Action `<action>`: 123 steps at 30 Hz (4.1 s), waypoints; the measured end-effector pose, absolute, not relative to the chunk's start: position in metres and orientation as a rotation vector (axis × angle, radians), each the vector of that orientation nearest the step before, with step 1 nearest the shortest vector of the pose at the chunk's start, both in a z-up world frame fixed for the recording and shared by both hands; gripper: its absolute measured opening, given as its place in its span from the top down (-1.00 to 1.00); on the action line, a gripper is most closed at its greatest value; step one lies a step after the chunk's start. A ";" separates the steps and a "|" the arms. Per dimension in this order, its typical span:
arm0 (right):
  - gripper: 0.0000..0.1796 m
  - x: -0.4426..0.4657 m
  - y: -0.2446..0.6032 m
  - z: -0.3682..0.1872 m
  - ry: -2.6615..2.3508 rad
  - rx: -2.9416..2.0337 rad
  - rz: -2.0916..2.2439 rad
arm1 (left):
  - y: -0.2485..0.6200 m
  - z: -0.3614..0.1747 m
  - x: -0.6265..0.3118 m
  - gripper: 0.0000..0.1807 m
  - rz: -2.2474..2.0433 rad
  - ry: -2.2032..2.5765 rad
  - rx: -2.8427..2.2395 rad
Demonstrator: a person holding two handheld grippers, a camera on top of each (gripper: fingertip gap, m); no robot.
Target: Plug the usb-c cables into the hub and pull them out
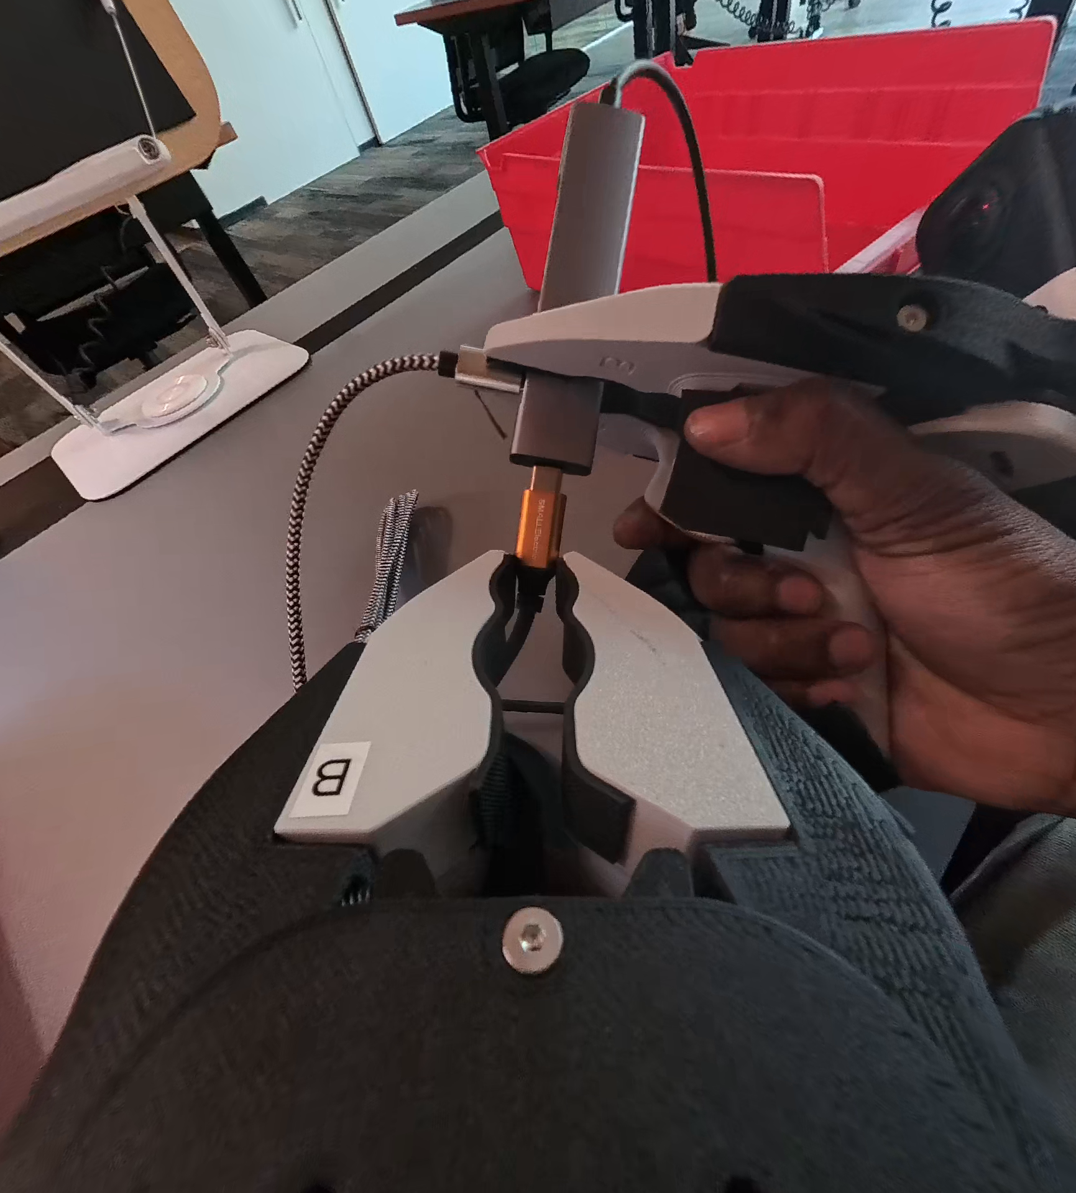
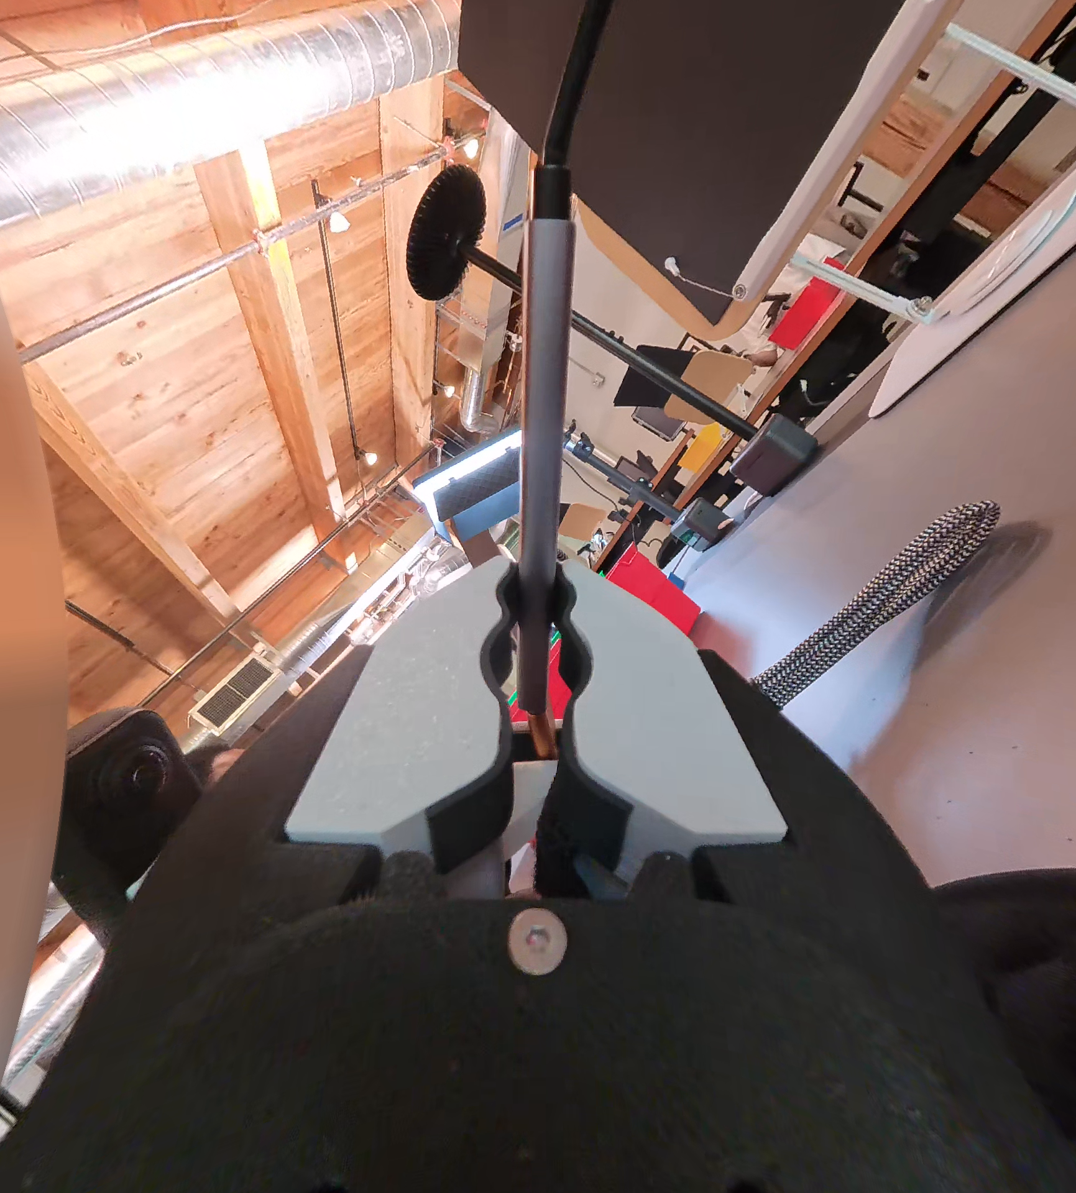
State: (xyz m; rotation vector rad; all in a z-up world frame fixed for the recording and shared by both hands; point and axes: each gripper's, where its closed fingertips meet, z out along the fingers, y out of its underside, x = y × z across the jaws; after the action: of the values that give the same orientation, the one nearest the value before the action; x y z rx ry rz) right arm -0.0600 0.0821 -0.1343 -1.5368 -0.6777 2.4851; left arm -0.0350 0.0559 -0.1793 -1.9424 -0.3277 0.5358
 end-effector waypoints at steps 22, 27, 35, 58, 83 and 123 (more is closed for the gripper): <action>0.91 -0.062 0.085 -0.132 -0.654 -1.467 2.467 | 0.057 -0.179 -0.043 0.86 0.764 -0.285 -1.998; 0.90 -0.060 0.081 -0.128 -0.728 -1.397 2.395 | 0.057 -0.177 -0.042 0.87 0.723 -0.305 -1.976; 0.89 -0.060 0.068 -0.128 -0.923 -1.342 2.292 | 0.052 -0.177 -0.043 0.87 0.664 -0.323 -1.908; 0.90 -0.052 0.072 -0.099 -1.089 -1.168 2.272 | 0.041 -0.130 -0.025 0.45 0.553 -0.173 -1.498; 0.90 0.039 0.258 0.119 -0.552 -0.503 1.800 | -0.049 -0.100 -0.054 0.39 0.907 -0.268 -0.953; 0.69 -0.050 0.405 -0.202 -1.359 -1.949 0.966 | -0.023 -0.113 -0.050 0.49 0.968 -0.159 -1.110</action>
State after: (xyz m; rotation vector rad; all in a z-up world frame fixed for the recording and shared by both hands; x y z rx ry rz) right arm -0.0504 0.4048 -0.2019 -1.9486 -1.3590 0.9658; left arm -0.0500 -0.0228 -0.1125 -1.1099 -0.1593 0.9683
